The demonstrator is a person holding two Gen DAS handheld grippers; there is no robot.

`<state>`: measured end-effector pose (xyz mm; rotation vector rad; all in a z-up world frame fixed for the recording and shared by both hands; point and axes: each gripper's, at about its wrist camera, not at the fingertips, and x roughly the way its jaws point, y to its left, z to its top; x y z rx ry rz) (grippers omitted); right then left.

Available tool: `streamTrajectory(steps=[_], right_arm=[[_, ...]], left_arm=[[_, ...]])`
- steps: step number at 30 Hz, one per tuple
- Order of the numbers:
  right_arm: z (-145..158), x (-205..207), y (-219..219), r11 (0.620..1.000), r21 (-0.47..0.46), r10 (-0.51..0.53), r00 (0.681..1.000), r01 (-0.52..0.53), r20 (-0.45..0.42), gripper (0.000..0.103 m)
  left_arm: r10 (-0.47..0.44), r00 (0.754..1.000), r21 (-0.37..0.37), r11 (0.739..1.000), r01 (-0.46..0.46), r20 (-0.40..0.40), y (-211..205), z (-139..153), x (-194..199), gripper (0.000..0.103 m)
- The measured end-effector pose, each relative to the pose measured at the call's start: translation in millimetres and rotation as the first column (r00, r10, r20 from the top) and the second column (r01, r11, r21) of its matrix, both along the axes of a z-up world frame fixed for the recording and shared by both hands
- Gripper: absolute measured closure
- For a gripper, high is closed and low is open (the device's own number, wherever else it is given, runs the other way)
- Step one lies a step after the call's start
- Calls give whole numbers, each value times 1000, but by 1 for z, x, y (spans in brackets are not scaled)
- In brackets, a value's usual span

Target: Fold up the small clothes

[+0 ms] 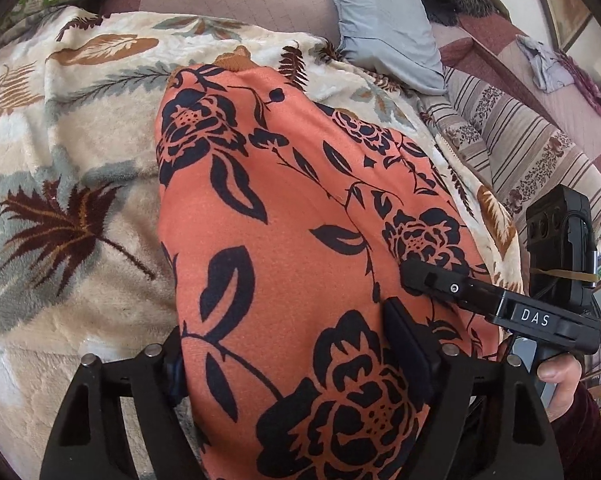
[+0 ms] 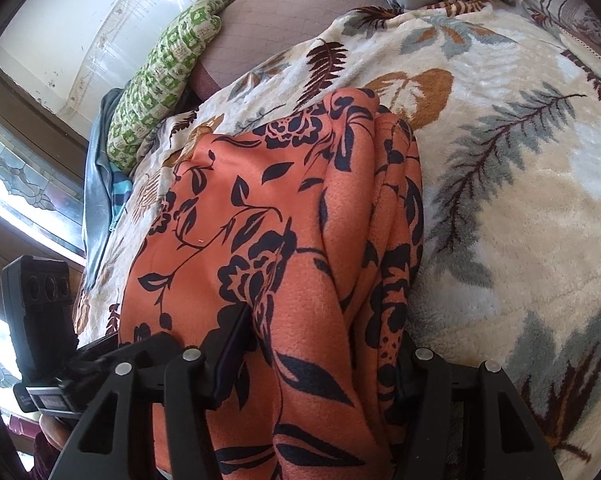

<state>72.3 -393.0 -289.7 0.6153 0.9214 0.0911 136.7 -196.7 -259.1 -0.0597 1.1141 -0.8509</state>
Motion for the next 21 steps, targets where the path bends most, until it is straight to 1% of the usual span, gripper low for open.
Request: streamTrajectory(steps=[2,3,5,9,11,15,18,21], right_arm=[[1,1,1,1000,-8,0,1000,0,-4,43],[2,2,2,1000,-20,2,1000,-2,-4,43],[7,2,8,998,-65,6,1000,-6,6,43],[19,-1,25,981,-193,27,999,-18,47,49],[24,-3,29,975,-222,30,998,-16,60,51],[33,-10,34,970,-243,25,997,-5,77,56],[41,-16,40,969,-247,31,995,-6,95,57],[48,-24,48,970,-242,51,993,-25,103,60]], left_arm=[[9,1000,-15,1000,-9,-11,2,1,3,32],[13,1000,-21,1000,-13,-12,4,2,3,35],[16,1000,-30,999,-16,4,6,6,2,44],[21,999,-33,999,-20,31,8,9,-3,48],[24,999,-35,999,-23,44,9,11,-5,50],[20,996,-35,999,-17,82,13,17,-11,53],[24,996,-46,999,-20,80,22,23,-15,55],[29,994,-52,998,-24,104,34,32,-22,57]])
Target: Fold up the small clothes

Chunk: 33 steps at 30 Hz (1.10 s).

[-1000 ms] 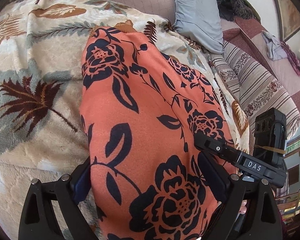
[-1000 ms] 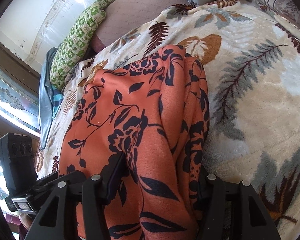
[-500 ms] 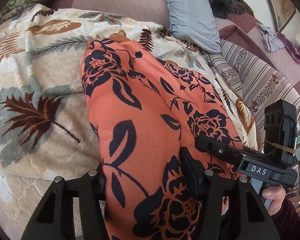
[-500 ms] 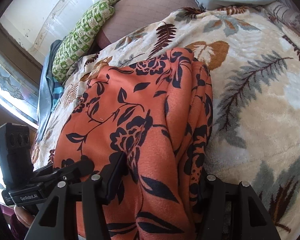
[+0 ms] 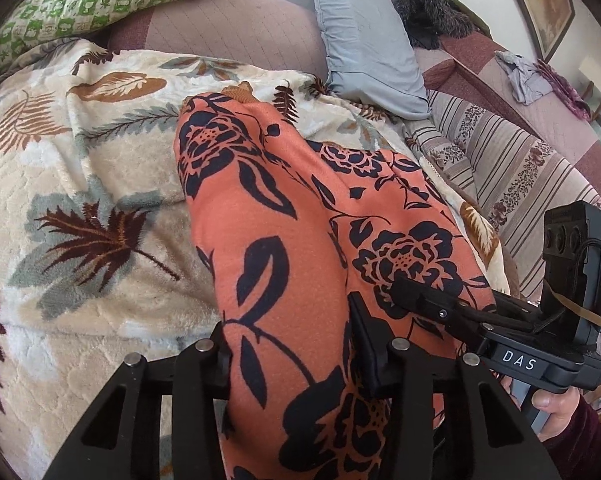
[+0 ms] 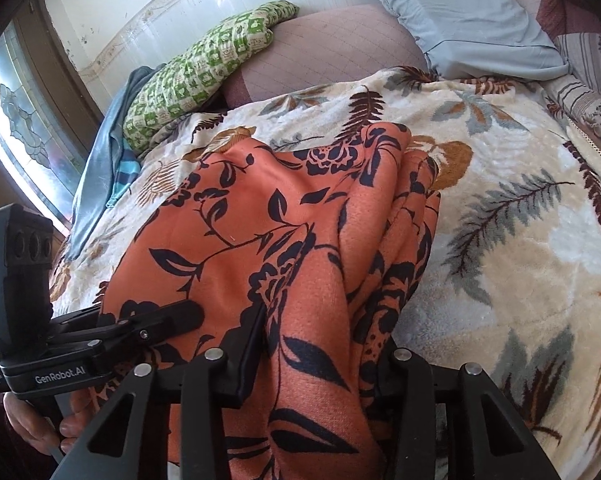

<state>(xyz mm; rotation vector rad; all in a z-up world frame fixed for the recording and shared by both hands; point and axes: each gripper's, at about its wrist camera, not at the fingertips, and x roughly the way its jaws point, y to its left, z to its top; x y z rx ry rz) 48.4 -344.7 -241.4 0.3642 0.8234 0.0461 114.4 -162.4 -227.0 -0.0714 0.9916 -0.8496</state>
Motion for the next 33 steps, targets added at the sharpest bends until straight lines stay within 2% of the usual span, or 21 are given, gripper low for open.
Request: streamTrajectory(steps=[7,13,17,26,33], right_arm=[[27,-8,44,994,-11,112,994,-112,18,62],[59,-11,88,979,-17,202,977,-201,75,63],[82,-13,112,969,-2,244,962,-245,124,64],[145,-6,157,947,-37,317,916,-318,248,64],[175,14,172,938,-37,339,884,-346,323,64]], left_arm=[[63,998,2,998,-63,4,38,23,-23,57],[155,987,-19,988,-155,46,86,63,-35,57],[209,973,-39,978,-206,95,114,97,-37,57],[283,934,-67,959,-275,217,154,169,-29,57],[318,906,-78,948,-309,279,164,202,-6,57]])
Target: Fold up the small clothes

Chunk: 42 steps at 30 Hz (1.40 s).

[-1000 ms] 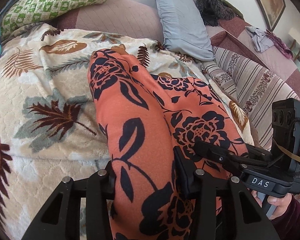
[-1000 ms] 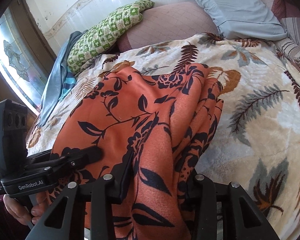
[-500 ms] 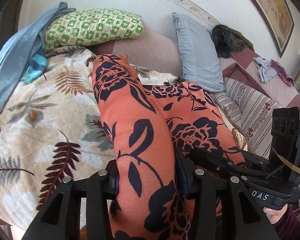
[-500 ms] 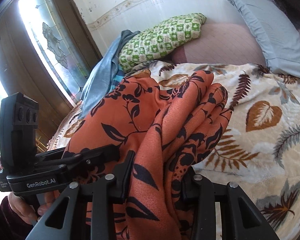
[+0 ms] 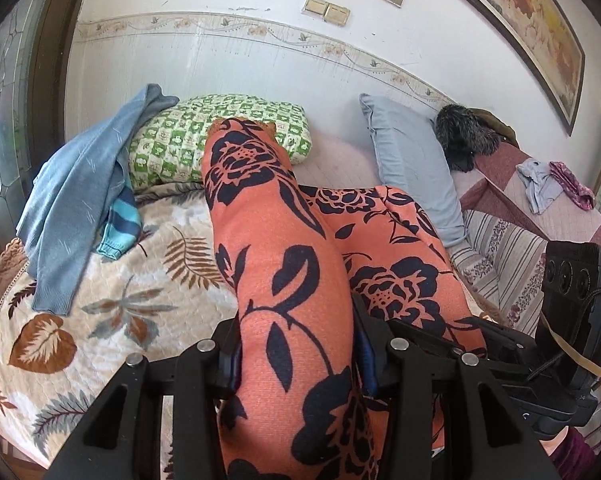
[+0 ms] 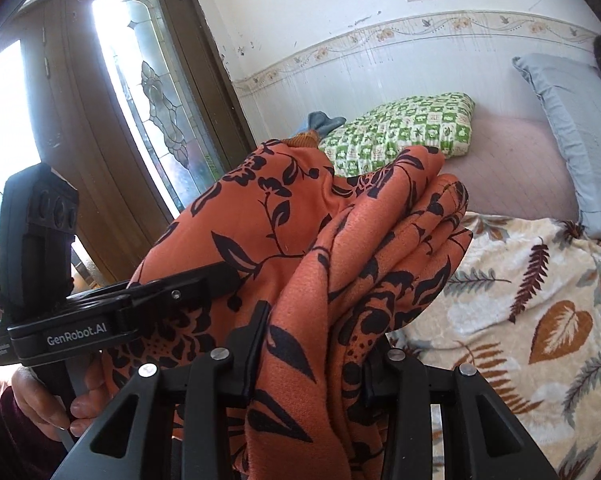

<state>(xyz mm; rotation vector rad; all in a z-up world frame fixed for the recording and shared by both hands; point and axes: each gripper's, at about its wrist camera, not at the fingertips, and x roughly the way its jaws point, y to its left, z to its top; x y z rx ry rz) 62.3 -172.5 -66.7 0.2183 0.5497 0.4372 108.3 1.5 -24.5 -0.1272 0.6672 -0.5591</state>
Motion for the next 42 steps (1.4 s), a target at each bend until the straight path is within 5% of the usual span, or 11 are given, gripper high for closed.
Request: streamTrajectory(steps=[11,23,29,32,34,37,42], right_arm=[[-15,42,-14,998,60,0,1000,1,-19,64],[-101,103,-56,986,148,-48,981,77,-189,64],[-159,133,-81,972,201,-57,951,122,-303,64],[-203,141,-92,967,214,-41,912,139,-408,59],[-226,146,-103,956,243,-37,888,165,-458,39],[-229,151,-111,947,284,7,874,150,-487,38],[-223,144,-107,962,229,-21,877,148,-481,36]], left_arm=[[6,999,56,998,-3,-44,-21,-26,53,58],[-4,980,120,992,28,-197,-66,-116,118,59],[51,951,173,985,3,-305,-77,-182,141,58],[112,936,214,976,-40,-334,-69,-220,144,46],[127,928,146,986,-80,-350,-56,-230,143,38],[148,921,122,986,-111,-360,-47,-233,142,27],[200,925,190,971,-144,-323,-49,-212,128,27]])
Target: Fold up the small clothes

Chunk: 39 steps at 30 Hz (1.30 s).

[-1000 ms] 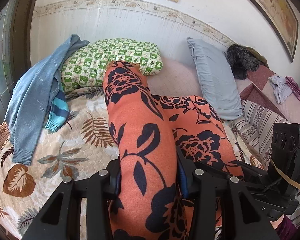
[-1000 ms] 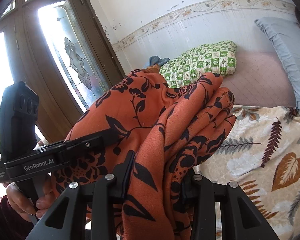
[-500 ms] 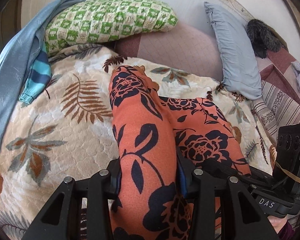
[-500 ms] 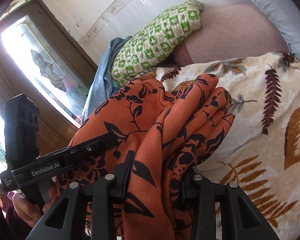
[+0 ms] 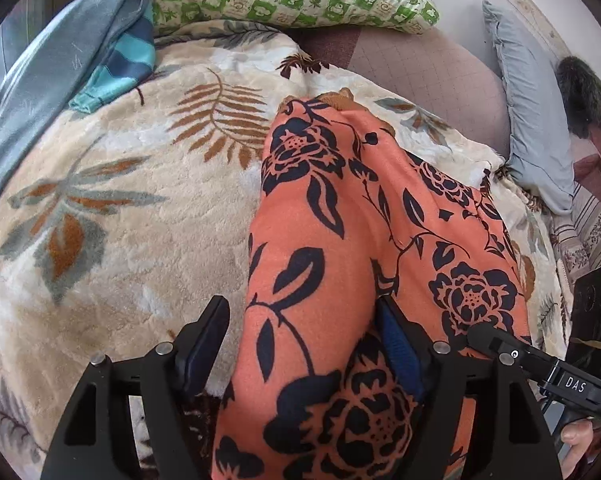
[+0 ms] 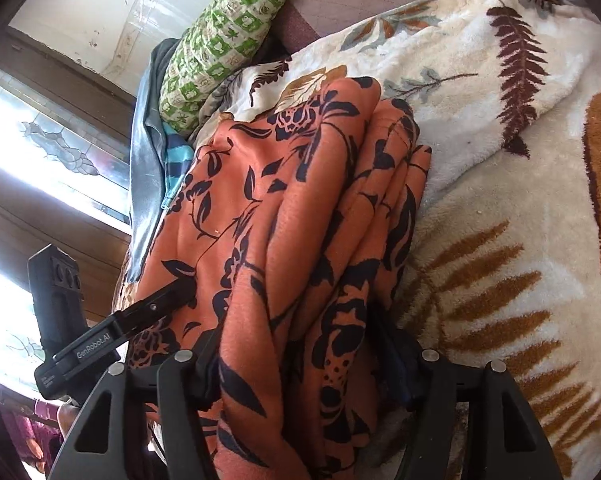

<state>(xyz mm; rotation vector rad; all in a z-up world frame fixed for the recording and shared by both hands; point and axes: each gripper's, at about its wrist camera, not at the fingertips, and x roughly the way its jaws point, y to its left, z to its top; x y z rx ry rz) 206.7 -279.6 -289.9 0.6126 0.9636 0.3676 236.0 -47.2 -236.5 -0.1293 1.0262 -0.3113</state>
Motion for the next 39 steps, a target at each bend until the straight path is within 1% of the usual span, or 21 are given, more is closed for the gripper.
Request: streamTrajectory(steps=[1,3,6,7,9,12,15,17,20,21,22,23,26,31,35,39], right_arm=[[4,-2,0,1000,-11,-9,1000,9,2,36],[18,-15,-1,998,-57,-35,999,37,38,36],[51,-40,0,989,-121,-67,988,84,139,36],[63,-53,1,986,-134,-75,982,99,175,36],[84,-79,3,979,-160,-85,968,124,235,36],[113,-115,13,965,-213,-87,949,156,304,36],[139,-147,24,948,-262,-76,929,180,361,36],[156,-161,31,941,-279,-71,916,193,396,35],[178,-182,43,932,-294,-65,896,212,440,34],[185,-189,48,927,-303,-60,887,219,457,33],[192,-196,52,922,-315,-55,880,226,471,32],[198,-203,57,915,-327,-54,875,237,482,32],[212,-221,70,894,-363,-44,859,262,511,31],[224,-243,79,885,-372,-48,848,281,528,31],[226,-254,84,872,-394,-37,840,292,541,31],[226,-258,85,870,-399,-32,841,289,540,31]], left_arm=[[7,1000,31,999,-8,23,-1,8,-7,27],[16,997,72,997,-21,69,1,26,-19,26],[49,987,112,992,-66,150,9,59,-43,21],[66,982,124,988,-89,177,13,70,-51,18],[101,968,140,981,-136,230,20,93,-68,16],[133,941,171,966,-193,313,29,123,-93,14],[139,908,196,953,-231,394,35,150,-120,12],[137,886,207,946,-250,444,40,166,-138,11],[133,854,212,939,-271,503,45,187,-163,10],[133,845,210,938,-276,518,46,193,-171,9],[135,835,207,936,-283,534,48,199,-178,5],[140,822,201,934,-294,552,51,205,-185,4],[152,788,179,932,-315,596,58,220,-205,4],[172,769,138,938,-319,615,64,235,-224,4],[174,755,126,938,-322,633,66,240,-236,3],[180,737,122,934,-336,651,68,244,-241,3]])
